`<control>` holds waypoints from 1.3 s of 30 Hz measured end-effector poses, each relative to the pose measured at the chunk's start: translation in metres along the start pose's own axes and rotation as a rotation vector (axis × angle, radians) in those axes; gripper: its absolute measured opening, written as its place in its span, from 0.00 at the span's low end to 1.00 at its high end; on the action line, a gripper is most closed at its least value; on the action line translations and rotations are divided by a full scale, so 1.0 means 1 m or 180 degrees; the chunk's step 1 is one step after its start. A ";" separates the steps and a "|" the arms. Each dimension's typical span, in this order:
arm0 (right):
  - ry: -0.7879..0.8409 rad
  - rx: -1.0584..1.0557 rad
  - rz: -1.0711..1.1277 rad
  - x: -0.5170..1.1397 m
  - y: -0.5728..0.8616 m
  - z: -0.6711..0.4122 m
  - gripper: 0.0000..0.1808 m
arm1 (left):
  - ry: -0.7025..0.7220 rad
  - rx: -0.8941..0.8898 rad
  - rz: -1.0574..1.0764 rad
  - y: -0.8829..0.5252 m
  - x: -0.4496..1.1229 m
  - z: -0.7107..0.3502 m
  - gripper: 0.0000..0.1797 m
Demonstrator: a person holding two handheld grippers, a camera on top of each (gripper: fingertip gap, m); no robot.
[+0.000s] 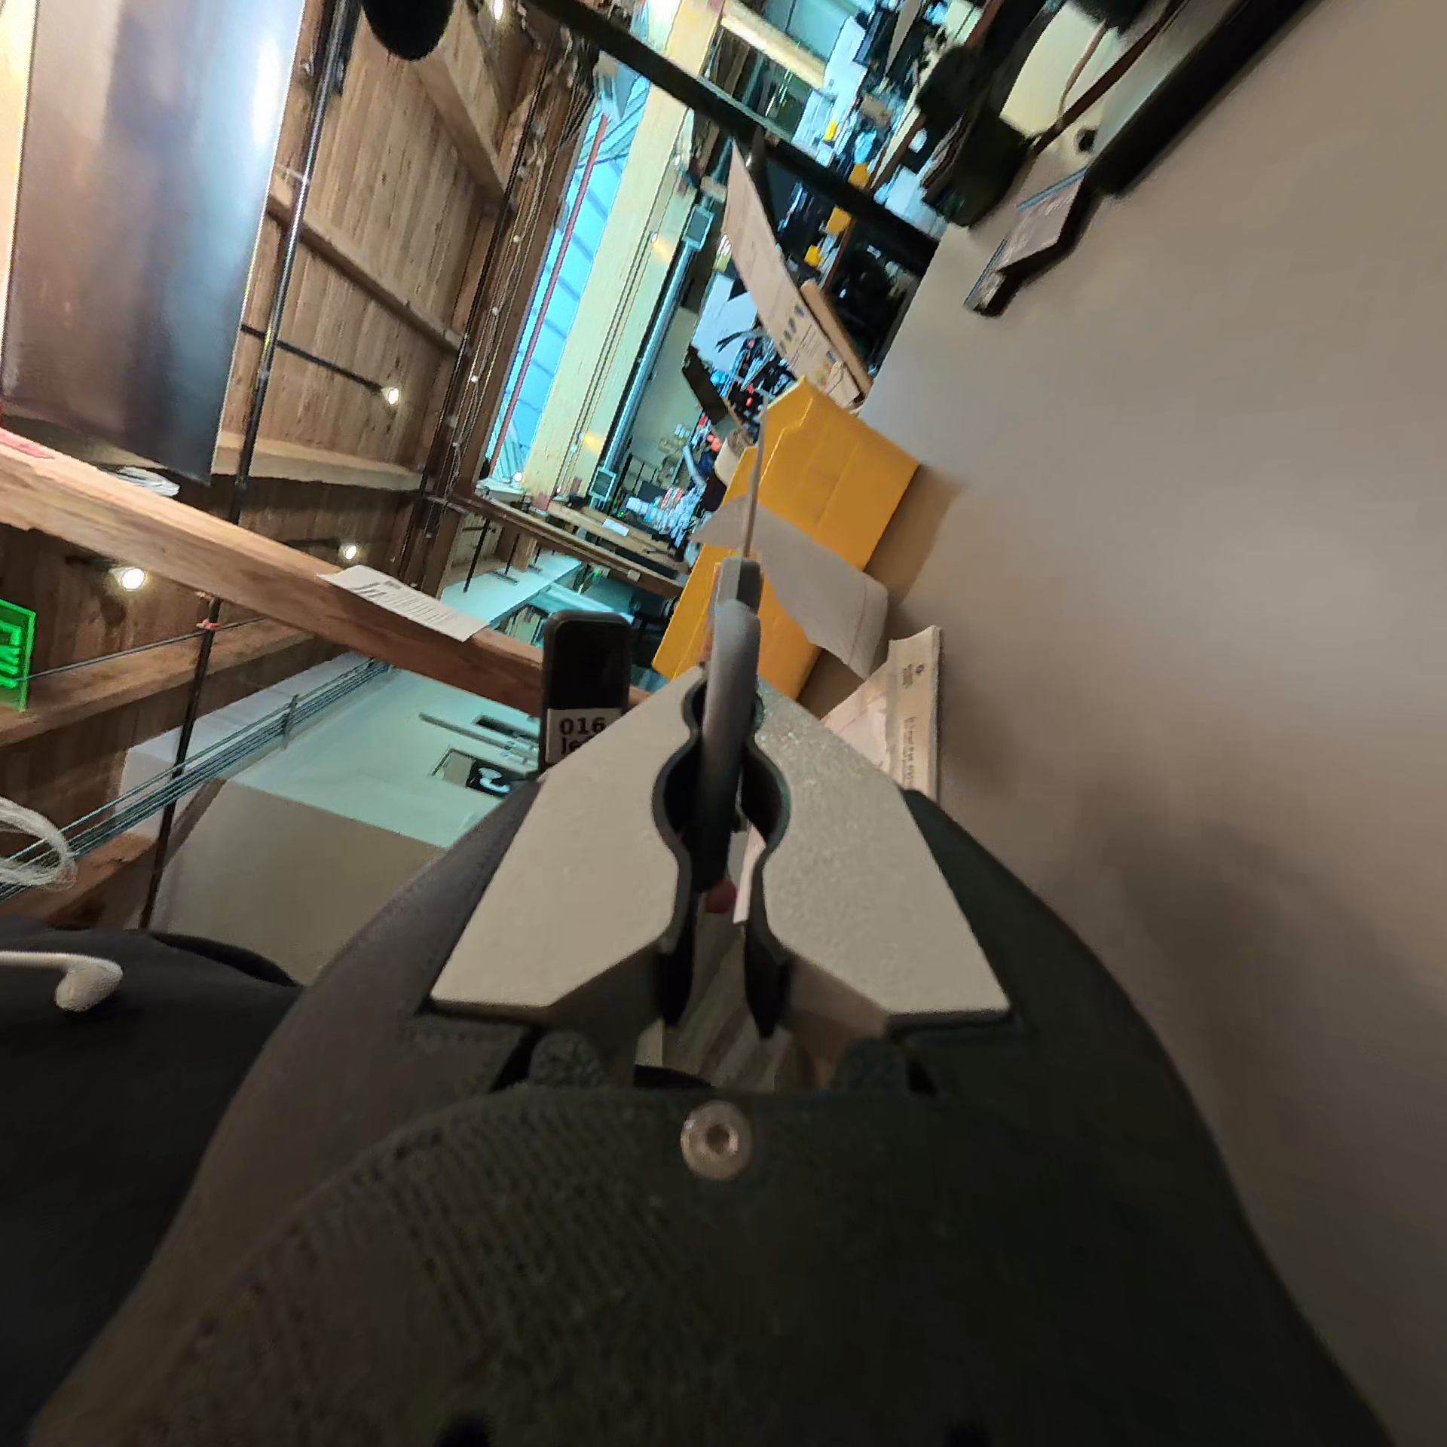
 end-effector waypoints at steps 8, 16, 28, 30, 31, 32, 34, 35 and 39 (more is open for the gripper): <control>0.0054 -0.0330 0.0038 -0.034 -0.014 0.017 0.01 | -0.0341 0.0276 -0.0005 0.012 0.017 0.020 0.04; -0.0213 0.0060 -0.0183 -0.040 0.002 0.042 0.01 | -0.0108 -0.0129 -0.0068 0.006 -0.018 0.053 0.04; -0.0776 0.0351 -0.0182 -0.016 0.023 0.091 0.09 | 0.0204 -0.0689 -0.0304 -0.010 -0.078 0.099 0.04; -0.0869 0.0241 0.0031 -0.011 0.023 0.096 0.10 | 0.0117 -0.0713 -0.0269 -0.021 -0.084 0.099 0.04; -0.0880 0.0201 0.0133 -0.008 0.023 0.099 0.10 | 0.0042 -0.0727 -0.0239 -0.028 -0.087 0.099 0.04; -0.0879 0.0161 0.0239 -0.005 0.022 0.101 0.11 | -0.0037 -0.0757 -0.0188 -0.035 -0.088 0.098 0.04; -0.0868 0.0119 0.0430 0.001 0.020 0.104 0.11 | -0.0168 -0.0847 -0.0048 -0.048 -0.091 0.093 0.05; -0.0832 0.0127 0.0503 0.003 0.018 0.106 0.11 | -0.0243 -0.0894 0.0026 -0.053 -0.092 0.090 0.05; -0.0555 0.0286 0.0668 0.012 0.010 0.114 0.11 | -0.0629 -0.0841 0.0193 -0.063 -0.098 0.077 0.05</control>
Point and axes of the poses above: each gripper's, where its closed fingertips meet, x out along the fingers, z out of its underside, y = z × x across the jaws, the point moved 10 cm from there along -x, back along the fingers, and after that the axes turned 2 degrees about -y, right-handed, at the moved point
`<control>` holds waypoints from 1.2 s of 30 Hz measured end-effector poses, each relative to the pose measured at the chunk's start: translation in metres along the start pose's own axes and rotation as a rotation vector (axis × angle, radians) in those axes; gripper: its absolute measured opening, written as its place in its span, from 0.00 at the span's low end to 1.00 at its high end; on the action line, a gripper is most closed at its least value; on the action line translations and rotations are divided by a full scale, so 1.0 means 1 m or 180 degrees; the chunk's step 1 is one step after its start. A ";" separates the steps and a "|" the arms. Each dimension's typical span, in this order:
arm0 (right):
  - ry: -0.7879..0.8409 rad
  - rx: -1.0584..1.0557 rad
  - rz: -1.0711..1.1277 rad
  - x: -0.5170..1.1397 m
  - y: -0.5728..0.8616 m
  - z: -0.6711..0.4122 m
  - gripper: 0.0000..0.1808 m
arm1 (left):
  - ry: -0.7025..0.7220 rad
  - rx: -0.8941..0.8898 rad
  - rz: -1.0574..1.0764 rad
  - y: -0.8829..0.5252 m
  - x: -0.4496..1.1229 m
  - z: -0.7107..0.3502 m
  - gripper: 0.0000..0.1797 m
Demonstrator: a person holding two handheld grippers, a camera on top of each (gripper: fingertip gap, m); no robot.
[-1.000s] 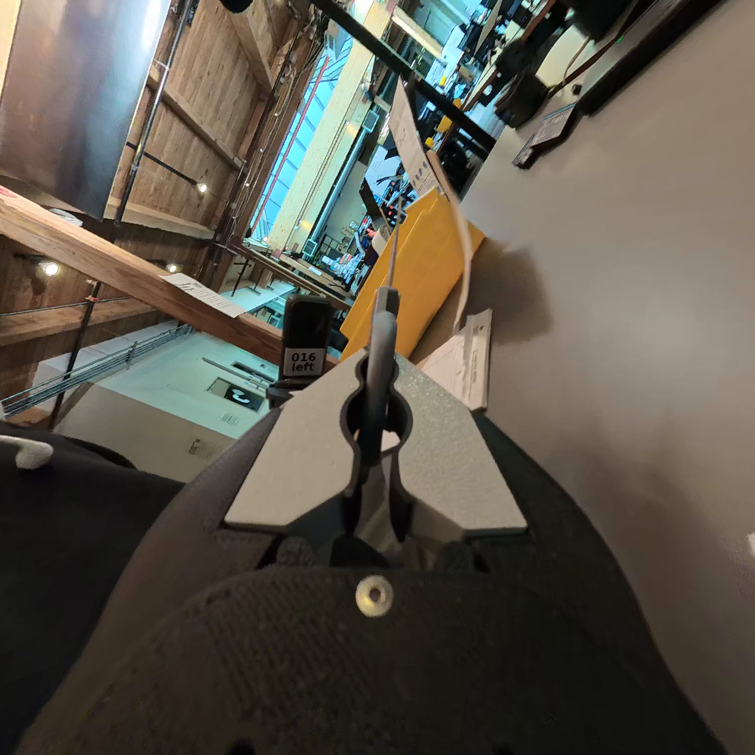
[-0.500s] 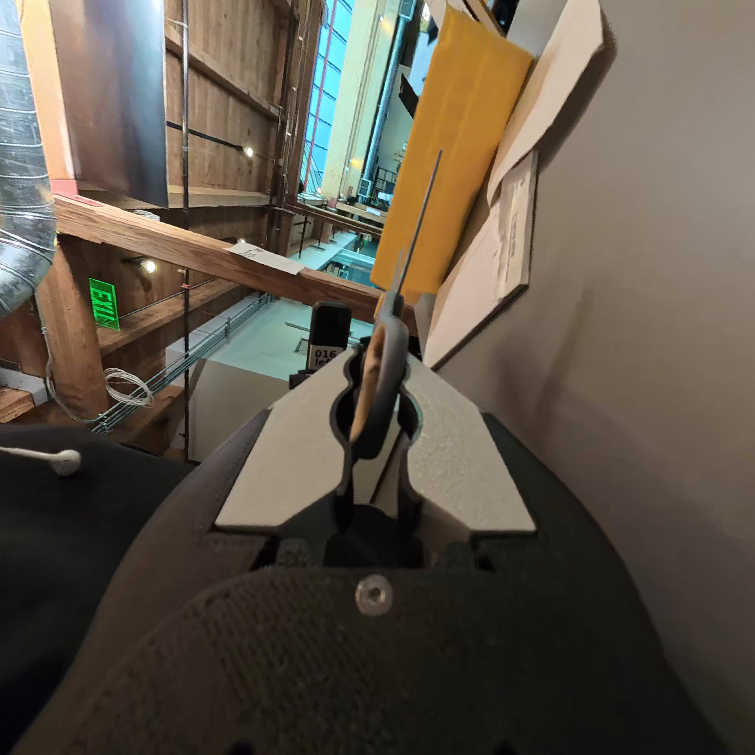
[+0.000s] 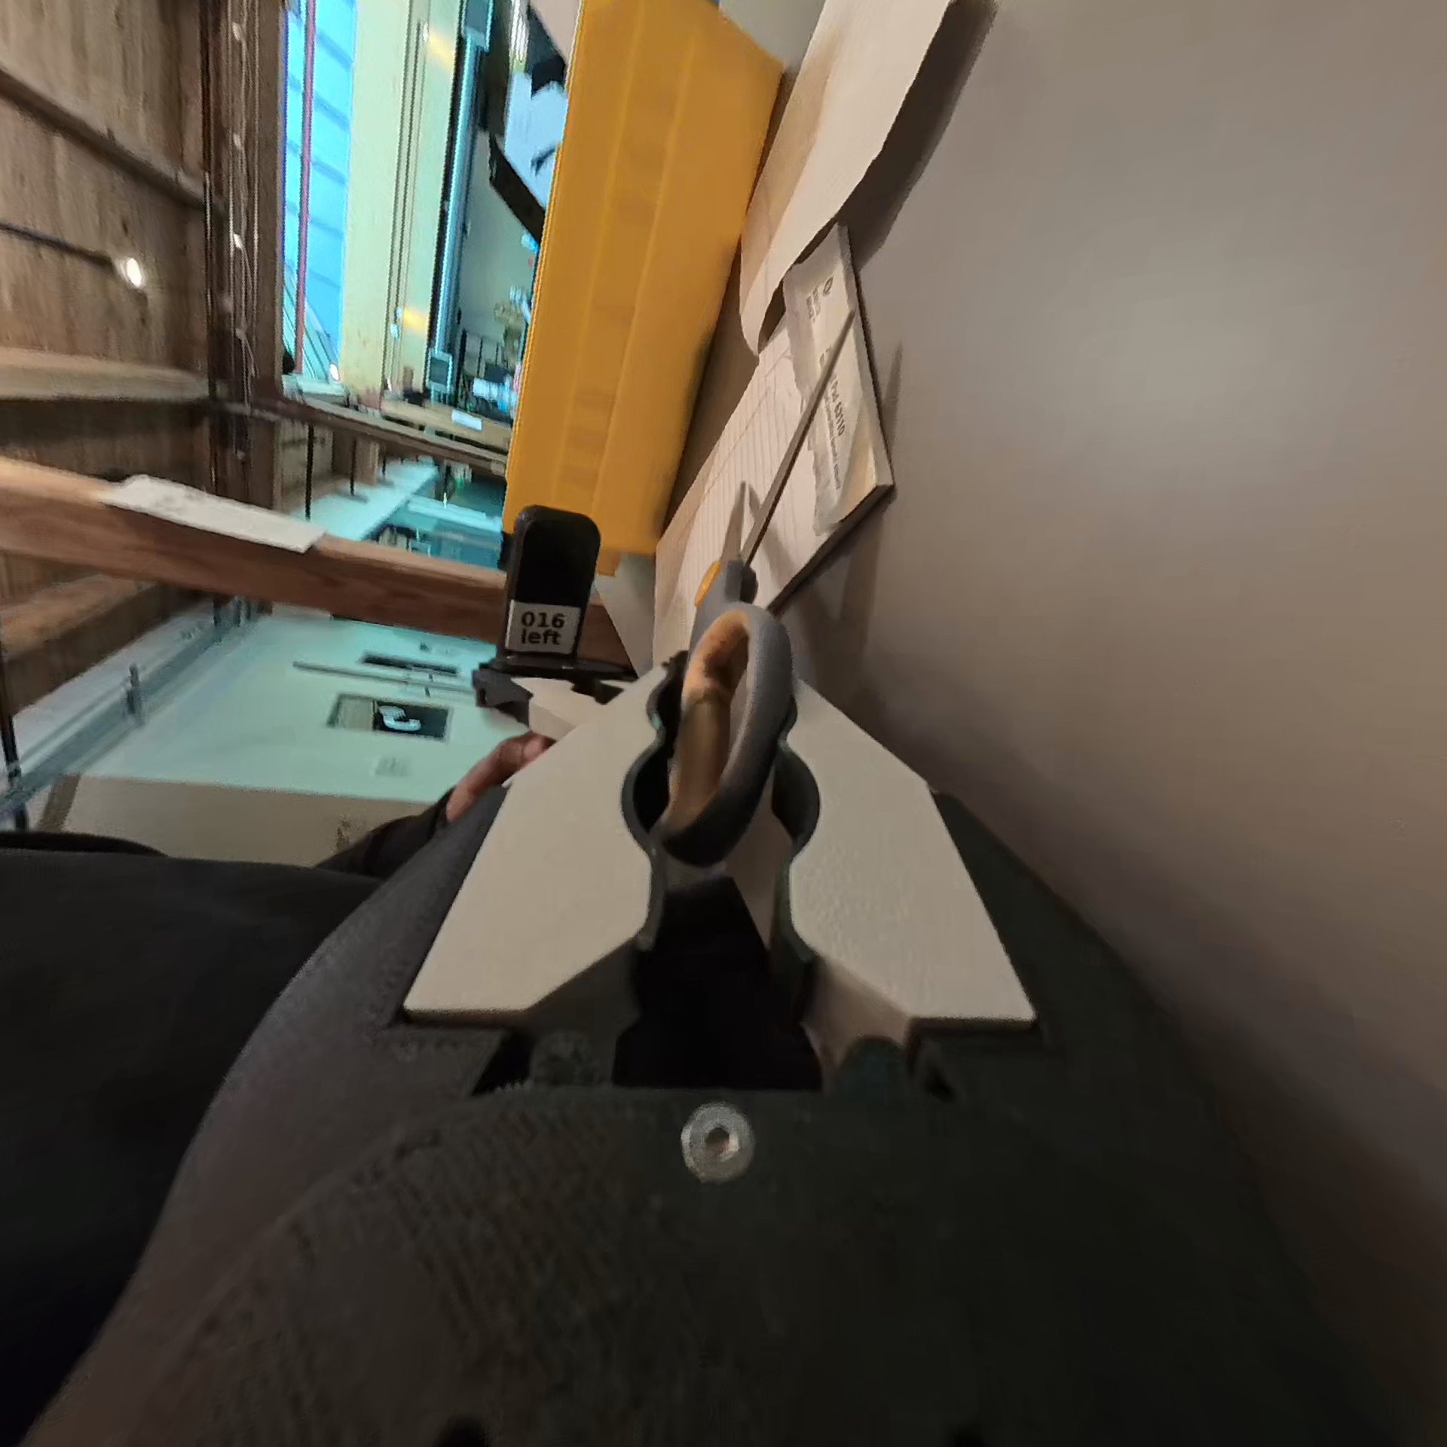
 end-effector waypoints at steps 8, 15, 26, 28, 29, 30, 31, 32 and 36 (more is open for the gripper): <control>0.0771 0.0338 -0.0043 0.001 -0.021 0.031 0.17 | -0.0646 0.0375 0.0193 0.004 -0.018 -0.020 0.04; 0.1032 0.0495 -0.0141 0.009 -0.043 0.050 0.22 | -0.0780 0.0496 0.0386 0.010 -0.025 -0.029 0.05; 0.1010 0.0488 -0.0059 0.021 -0.075 0.030 0.07 | -0.0764 0.0844 0.0747 0.027 -0.022 -0.045 0.04; 0.1061 0.0529 -0.0014 0.015 -0.079 0.027 0.08 | -0.0691 0.0857 0.0790 0.027 -0.027 -0.046 0.04; 0.1124 0.0582 0.0008 0.012 -0.079 0.025 0.07 | -0.0665 0.0853 0.0802 0.025 -0.029 -0.046 0.04; 0.1128 0.0617 0.0022 0.010 -0.079 0.024 0.07 | -0.0641 0.0836 0.0817 0.024 -0.030 -0.045 0.04; 0.1092 0.0622 0.0058 0.010 -0.078 0.024 0.07 | -0.0636 0.0827 0.0815 0.023 -0.029 -0.043 0.04; 0.1053 0.0611 0.0099 0.011 -0.079 0.024 0.08 | -0.0635 0.0856 0.0782 0.022 -0.029 -0.042 0.04; 0.0920 0.0516 0.0228 0.012 -0.086 0.019 0.07 | -0.0583 0.0928 0.0797 0.023 -0.028 -0.046 0.04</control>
Point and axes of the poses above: each gripper's, where its closed fingertips meet, x out along the fingers, z out of its underside, y = z × x across the jaws, the point moved 10 cm from there along -x, back along the fingers, and after that the axes turned 2 degrees about -y, right-handed, at the moved point
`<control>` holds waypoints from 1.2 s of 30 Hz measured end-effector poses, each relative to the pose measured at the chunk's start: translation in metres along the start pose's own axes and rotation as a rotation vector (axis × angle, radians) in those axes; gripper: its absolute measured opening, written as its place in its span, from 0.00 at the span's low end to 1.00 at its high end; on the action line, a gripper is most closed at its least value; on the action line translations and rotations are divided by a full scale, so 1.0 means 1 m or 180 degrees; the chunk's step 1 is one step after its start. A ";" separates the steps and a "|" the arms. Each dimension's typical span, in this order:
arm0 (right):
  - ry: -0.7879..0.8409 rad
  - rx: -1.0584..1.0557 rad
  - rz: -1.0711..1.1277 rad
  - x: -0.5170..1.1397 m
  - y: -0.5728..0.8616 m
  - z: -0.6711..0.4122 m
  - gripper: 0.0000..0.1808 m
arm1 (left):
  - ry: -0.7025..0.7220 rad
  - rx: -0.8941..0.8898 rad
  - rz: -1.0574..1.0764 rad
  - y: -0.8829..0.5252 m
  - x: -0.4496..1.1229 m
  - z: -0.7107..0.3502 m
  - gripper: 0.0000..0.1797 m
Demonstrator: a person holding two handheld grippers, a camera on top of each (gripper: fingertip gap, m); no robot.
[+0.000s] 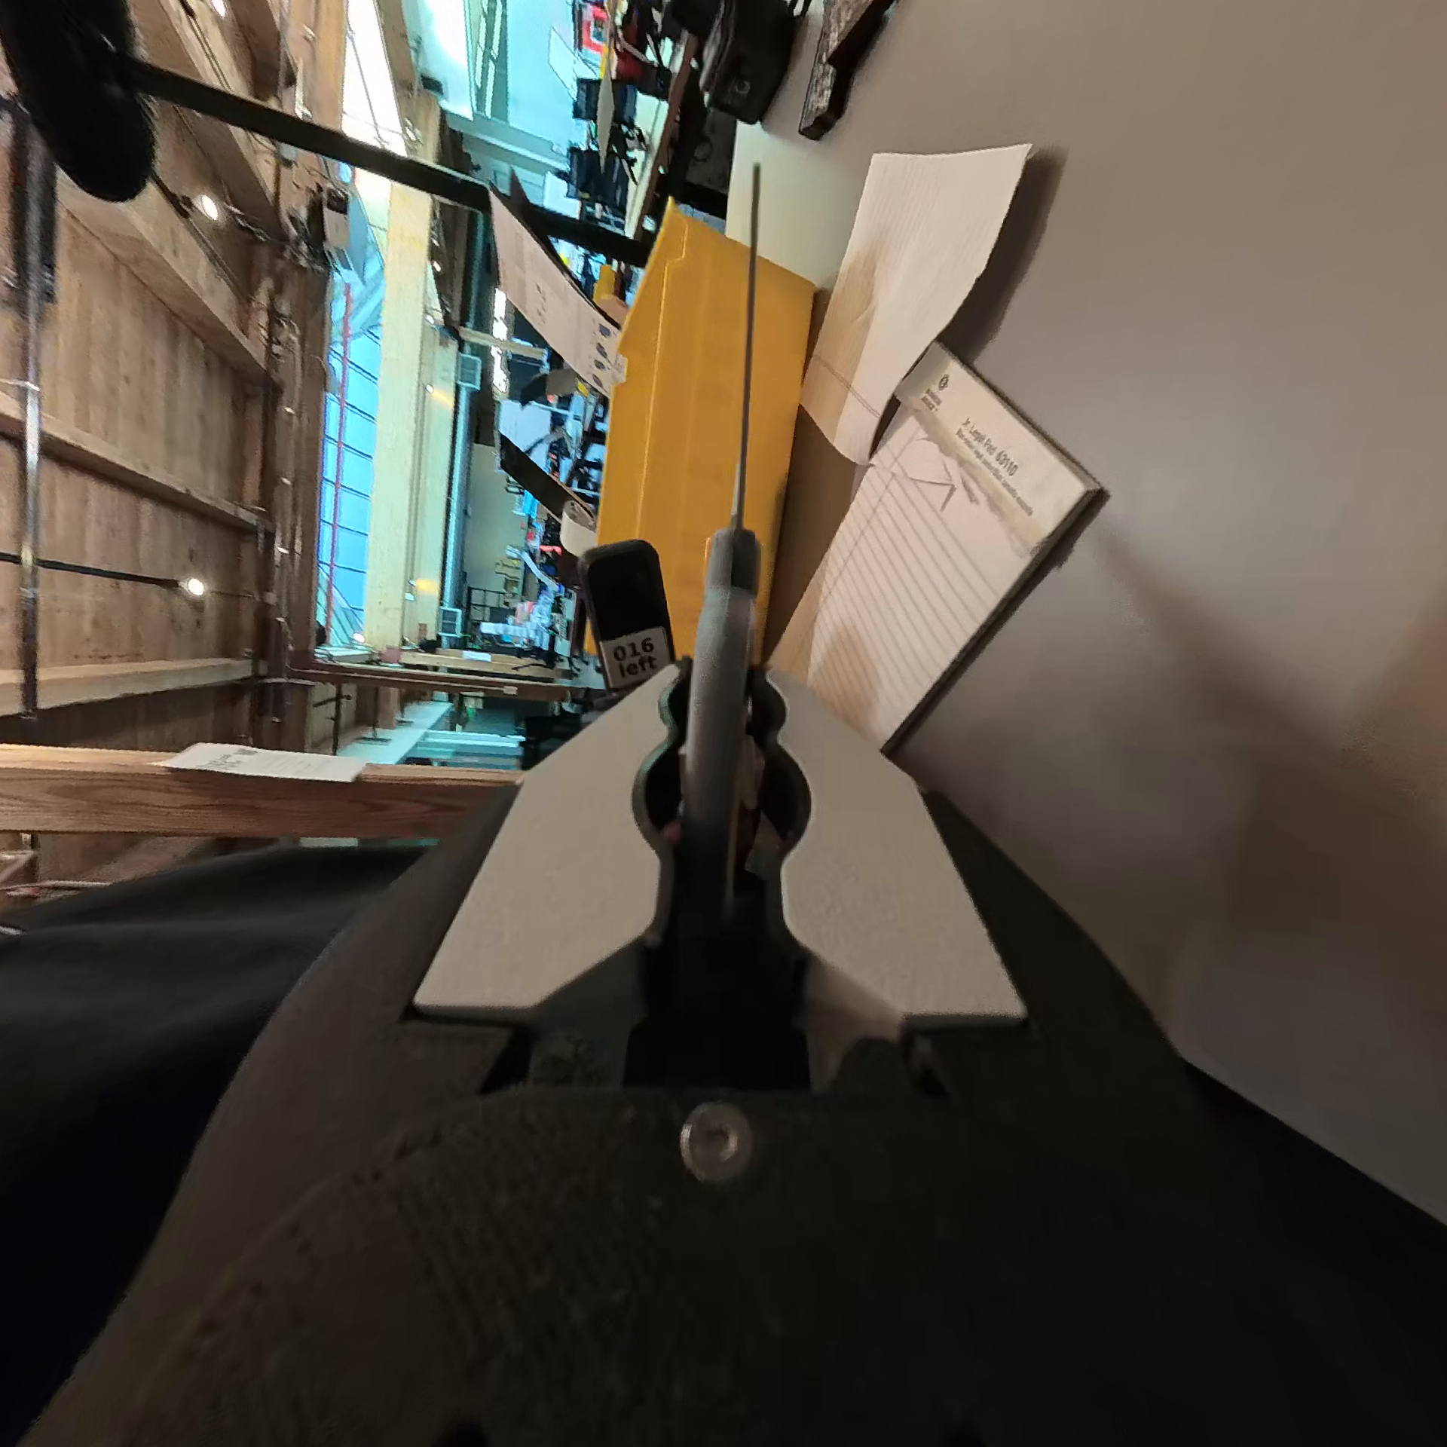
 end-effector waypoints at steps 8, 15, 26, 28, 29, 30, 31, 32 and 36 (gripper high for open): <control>-0.0246 -0.0253 0.0327 0.013 -0.002 -0.008 0.07 | -0.0118 -0.0037 -0.0078 -0.005 0.016 -0.010 0.04; -0.0515 0.0192 0.0156 0.032 0.030 -0.014 0.07 | -0.0114 -0.0322 -0.0505 -0.014 0.007 -0.009 0.04; -0.1201 0.0936 -0.0347 0.063 0.074 -0.012 0.07 | -0.0004 -0.0837 -0.1392 -0.010 -0.005 0.008 0.04; -0.1238 0.1076 -0.0451 0.063 0.079 -0.011 0.07 | -0.0022 -0.0788 -0.1582 -0.003 -0.003 0.009 0.04; -0.1244 0.1152 -0.0495 0.064 0.082 -0.011 0.07 | -0.0015 -0.0763 -0.1667 -0.001 -0.002 0.008 0.04; -0.1246 0.1220 -0.0529 0.064 0.085 -0.012 0.07 | -0.0015 -0.0735 -0.1750 0.000 0.001 0.007 0.04; -0.1249 0.1281 -0.0555 0.064 0.088 -0.013 0.07 | -0.0028 -0.0698 -0.1838 0.001 0.003 0.006 0.04; -0.1245 0.1326 -0.0589 0.063 0.090 -0.015 0.07 | -0.0052 -0.0657 -0.1932 0.001 0.006 0.005 0.05; -0.1276 0.1447 -0.0748 0.067 0.091 -0.023 0.07 | -0.0035 -0.0422 -0.2282 0.011 0.011 -0.007 0.05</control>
Point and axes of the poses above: each gripper's, where its closed fingertips meet, x out along the fingers, z out of its underside, y = z × x across the jaws, the point moved 10 cm from there along -x, back along the fingers, and after that the axes turned 2 degrees about -y, right-handed, at the moved point
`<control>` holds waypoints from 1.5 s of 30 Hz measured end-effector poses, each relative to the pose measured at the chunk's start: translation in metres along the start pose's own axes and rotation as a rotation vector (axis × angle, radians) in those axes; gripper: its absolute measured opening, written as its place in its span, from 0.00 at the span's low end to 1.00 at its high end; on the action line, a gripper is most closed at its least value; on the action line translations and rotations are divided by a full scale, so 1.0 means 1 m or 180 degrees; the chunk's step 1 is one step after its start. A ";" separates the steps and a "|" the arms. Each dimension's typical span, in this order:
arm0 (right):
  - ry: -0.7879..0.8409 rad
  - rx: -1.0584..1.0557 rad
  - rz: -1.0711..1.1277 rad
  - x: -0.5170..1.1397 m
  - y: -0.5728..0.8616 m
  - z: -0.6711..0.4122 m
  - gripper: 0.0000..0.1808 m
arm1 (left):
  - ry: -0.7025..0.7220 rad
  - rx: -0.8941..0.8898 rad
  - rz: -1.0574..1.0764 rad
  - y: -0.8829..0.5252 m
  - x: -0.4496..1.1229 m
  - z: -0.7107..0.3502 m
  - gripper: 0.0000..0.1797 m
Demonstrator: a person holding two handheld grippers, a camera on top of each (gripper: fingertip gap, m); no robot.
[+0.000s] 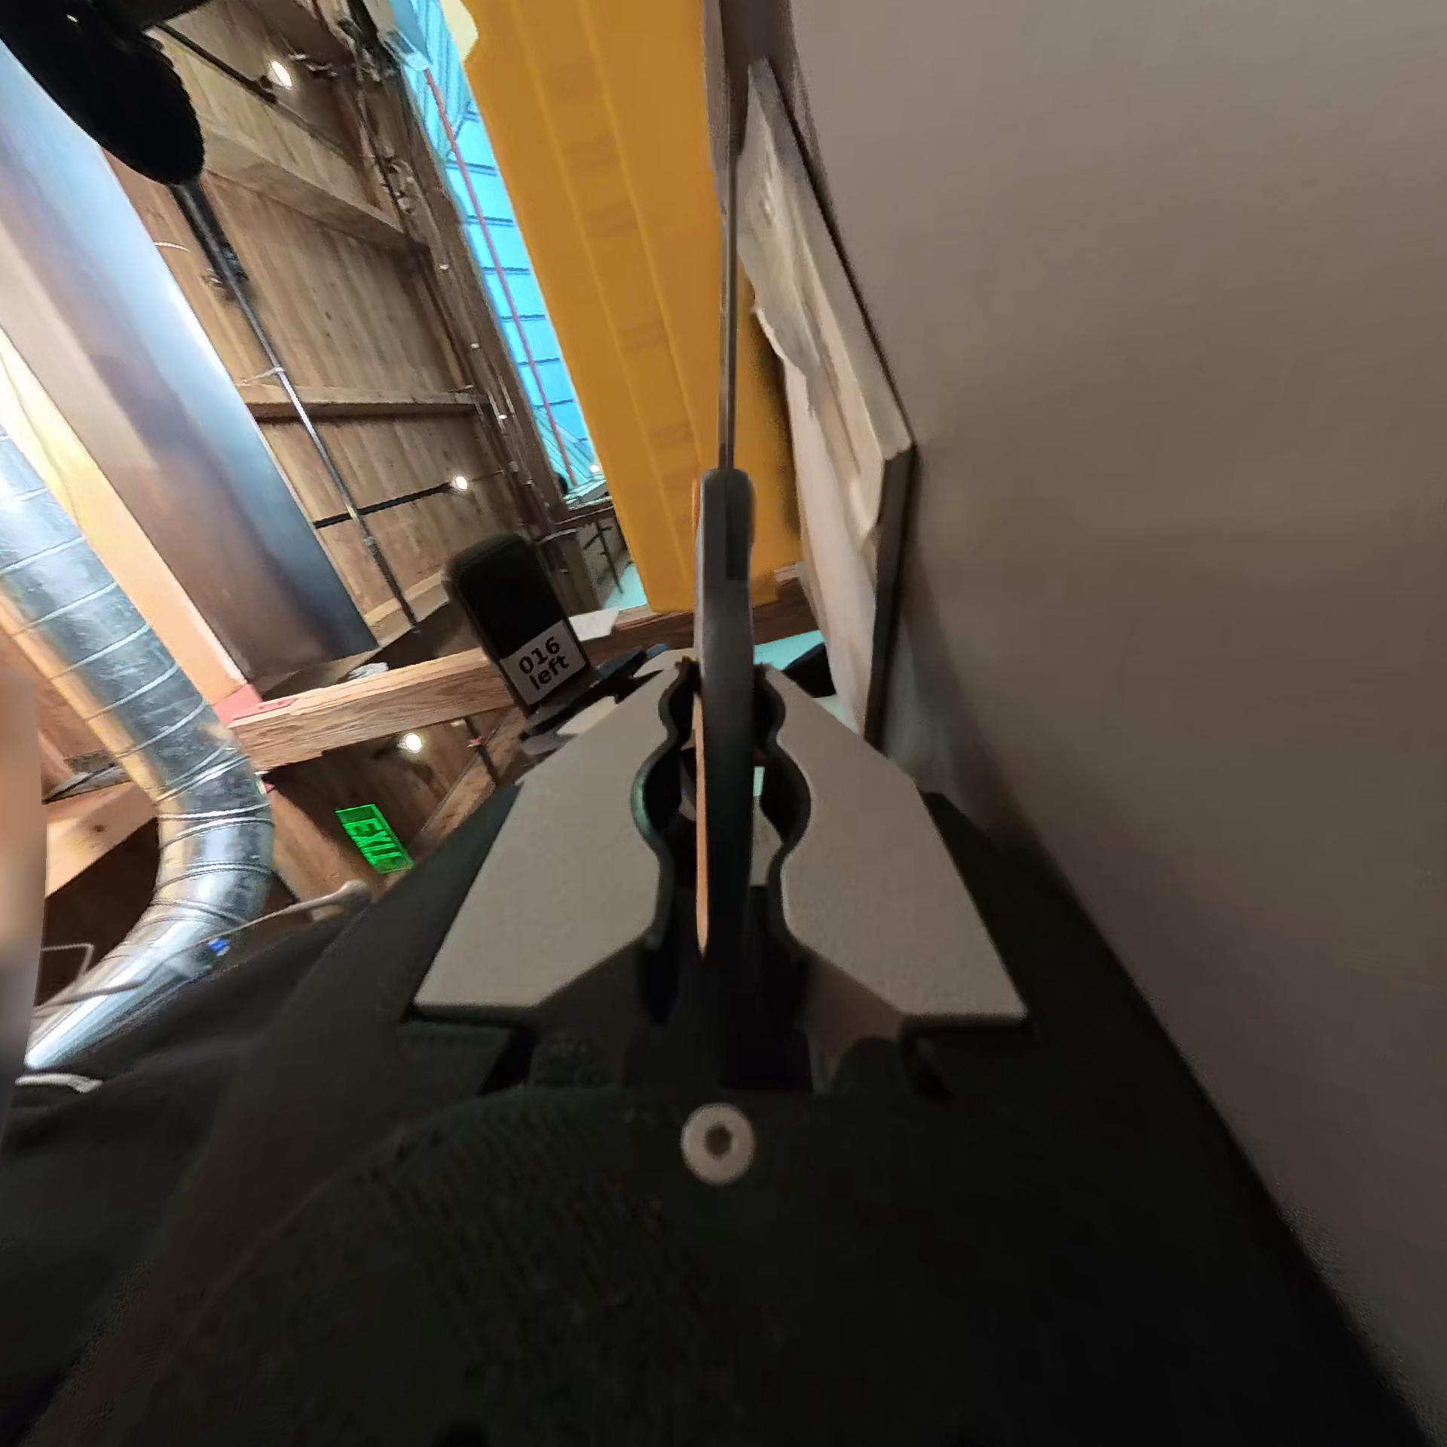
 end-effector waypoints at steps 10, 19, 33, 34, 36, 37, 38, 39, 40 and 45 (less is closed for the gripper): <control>-0.0077 0.0095 -0.0260 0.012 -0.008 -0.016 0.07 | 0.0186 0.0307 -0.0454 0.016 -0.011 -0.016 0.05; -0.0143 -0.0161 -0.0123 0.015 -0.019 -0.016 0.07 | 0.0310 0.0270 -0.0373 0.015 -0.017 -0.015 0.05; -0.0387 -0.1000 0.1005 0.005 -0.040 0.001 0.08 | 0.0306 -0.1081 0.1072 -0.013 0.014 0.029 0.04; -0.0365 -0.0982 0.1000 0.006 -0.038 0.000 0.08 | 0.0330 -0.1050 0.1032 -0.014 0.014 0.029 0.04; -0.0301 -0.0874 0.0916 0.008 -0.034 -0.003 0.08 | 0.0405 -0.1012 0.0966 -0.016 0.015 0.027 0.04; -0.0271 -0.0818 0.0867 0.009 -0.032 -0.005 0.08 | 0.0454 -0.1026 0.0965 -0.017 0.015 0.027 0.04; -0.0244 -0.0776 0.0828 0.010 -0.031 -0.007 0.08 | 0.0508 -0.1052 0.0976 -0.019 0.015 0.026 0.04; -0.0223 -0.0737 0.0791 0.010 -0.029 -0.008 0.07 | 0.0560 -0.1085 0.0989 -0.020 0.015 0.025 0.04; -0.0210 -0.0687 0.0753 0.011 -0.026 -0.010 0.07 | 0.0606 -0.1114 0.0999 -0.022 0.015 0.025 0.04; -0.0293 -0.0509 0.0598 0.017 -0.015 -0.019 0.07 | 0.0736 -0.1119 0.0896 -0.030 0.012 0.022 0.04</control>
Point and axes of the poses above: each gripper's, where its closed fingertips meet, x out along the fingers, z out of its underside, y = z × x across the jaws, the point moved 10 cm from there along -x, back along the fingers, and after that the axes turned 2 degrees about -y, right-handed, at the moved point
